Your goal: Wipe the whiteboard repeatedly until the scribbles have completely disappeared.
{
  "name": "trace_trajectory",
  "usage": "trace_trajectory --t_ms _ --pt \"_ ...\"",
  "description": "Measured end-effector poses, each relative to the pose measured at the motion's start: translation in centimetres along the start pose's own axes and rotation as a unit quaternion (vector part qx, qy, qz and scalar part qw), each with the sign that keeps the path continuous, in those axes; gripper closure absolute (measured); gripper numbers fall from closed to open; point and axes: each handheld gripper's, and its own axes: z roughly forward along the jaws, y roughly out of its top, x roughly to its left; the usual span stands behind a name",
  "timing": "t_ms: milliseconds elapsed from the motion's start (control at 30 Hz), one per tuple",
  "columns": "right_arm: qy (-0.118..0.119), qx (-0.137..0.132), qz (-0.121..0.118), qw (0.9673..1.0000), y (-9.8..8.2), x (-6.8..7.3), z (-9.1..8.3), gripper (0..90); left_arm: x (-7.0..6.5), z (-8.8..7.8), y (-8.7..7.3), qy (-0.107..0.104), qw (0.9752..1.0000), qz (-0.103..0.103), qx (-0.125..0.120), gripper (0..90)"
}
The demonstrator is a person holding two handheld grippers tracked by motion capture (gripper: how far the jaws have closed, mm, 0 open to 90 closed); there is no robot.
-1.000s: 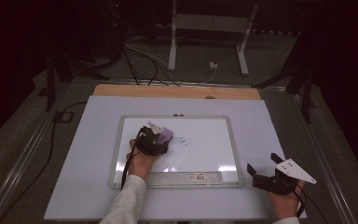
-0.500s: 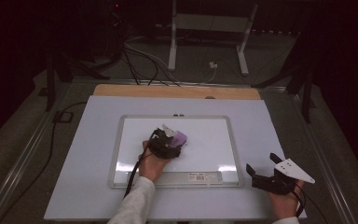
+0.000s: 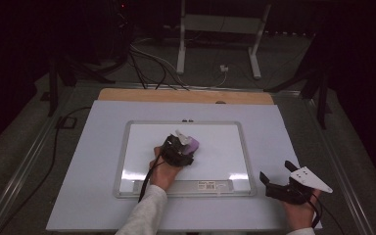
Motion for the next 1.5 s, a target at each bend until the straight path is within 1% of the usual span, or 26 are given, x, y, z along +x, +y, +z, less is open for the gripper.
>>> trace_trajectory --t_ms 100,133,200,233,333,367,433,500,533,567,600,633,700,733,767,800,833,867,967,1100,1167,1267,1333,1367,1433,1500 --pt "0.0 -0.001 0.0 1.0 0.0 0.0 0.0 0.9 2.1 -0.2 -0.3 0.034 0.9991 -0.026 0.006 42.1" --pt "0.0 0.0 0.001 1.0 0.0 0.0 0.0 0.9 2.7 -0.2 -0.4 0.041 0.9984 -0.039 0.006 42.1" --pt "0.0 0.0 0.0 1.0 0.0 0.0 0.0 0.9 3.5 -0.2 -0.6 0.04 0.9977 -0.053 0.008 42.0" --pt "0.0 0.0 0.0 1.0 0.0 0.0 0.1 0.9 3.6 -0.2 -0.6 0.037 0.9979 -0.053 0.009 42.0" --pt "0.001 0.002 -0.002 1.0 0.0 0.2 0.2 0.9 3.5 -0.1 -0.2 0.037 0.9983 -0.042 0.015 42.0" --pt "0.002 0.002 -0.002 1.0 0.0 0.2 0.2 0.9 3.4 0.1 -0.1 0.031 0.9984 -0.045 0.014 42.0" --pt "0.004 0.004 -0.004 1.0 0.0 0.4 0.3 0.9 3.0 0.4 0.2 0.018 0.9989 -0.04 0.014 42.0" --pt "0.005 0.003 -0.006 1.0 0.0 0.4 0.3 0.9 2.0 0.6 0.4 0.003 0.9995 -0.03 0.009 42.0" --pt "0.004 0.003 -0.005 1.0 0.0 0.4 0.3 0.8 1.2 0.6 0.5 -0.003 0.9998 -0.019 0.008 42.0" --pt "0.003 0.003 -0.004 1.0 0.0 0.3 0.3 0.9 0.3 0.6 0.6 -0.012 0.9999 -0.003 0.008 41.9" --pt "0.003 0.004 -0.003 1.0 0.0 0.3 0.3 0.9 -0.6 0.5 0.7 -0.027 0.9995 0.014 0.007 41.9" --pt "0.003 0.004 -0.002 1.0 0.0 0.2 0.3 0.9 -1.5 0.4 0.6 -0.044 0.9986 0.028 0.006 41.9" --pt "0.003 0.003 -0.004 1.0 0.0 0.2 0.3 0.9 -3.0 0.1 0.6 -0.067 0.9964 0.051 0.003 41.9" --pt "0.004 0.004 -0.004 1.0 0.0 0.2 0.3 0.9 -3.6 0.1 0.5 -0.075 0.9956 0.057 0.001 41.9" --pt "0.004 0.004 -0.004 1.0 0.0 0.3 0.3 0.9 -3.9 0.0 0.5 -0.07 0.9955 0.064 -0.001 41.9" --pt "0.003 0.003 -0.005 1.0 0.0 0.3 0.3 0.9 -3.9 0.0 0.6 -0.069 0.9953 0.068 -0.001 41.9" --pt "0.003 0.003 -0.005 1.0 0.0 0.3 0.3 0.9 -3.7 0.1 0.6 -0.075 0.9954 0.06 0.0 41.9" --pt "0.003 0.003 -0.005 1.0 0.0 0.3 0.3 0.9 -3.3 0.2 0.6 -0.074 0.9959 0.052 0.001 41.9" --pt "0.002 0.002 -0.003 1.0 0.0 0.2 0.2 0.9 -2.0 0.5 0.7 -0.053 0.9981 0.031 0.003 41.9" --pt "0.0 0.002 -0.002 1.0 0.0 0.0 0.2 0.9 0.1 0.6 0.7 -0.012 0.9999 0.006 0.008 42.0" --pt "0.0 0.001 0.0 1.0 0.0 0.0 0.1 0.9 1.3 0.5 0.6 0.012 0.9998 -0.013 0.012 41.9" --pt "0.0 0.001 0.0 1.0 0.0 0.0 0.1 0.9 3.0 0.3 0.2 0.051 0.9978 -0.039 0.017 42.0" --pt "0.0 0.001 -0.001 1.0 0.0 0.0 0.1 0.9 3.8 0.3 0.0 0.055 0.9964 -0.062 0.016 42.0" --pt "0.0 0.001 -0.001 1.0 0.0 0.0 0.1 0.9 3.9 0.3 0.0 0.053 0.9963 -0.066 0.016 41.9" --pt "0.0 0.002 -0.002 1.0 0.0 0.1 0.2 0.9 3.7 0.3 0.1 0.056 0.9964 -0.061 0.015 41.9" --pt "0.001 0.002 -0.002 1.0 0.0 0.1 0.2 0.9 3.4 0.5 0.2 0.049 0.9971 -0.057 0.012 41.9"
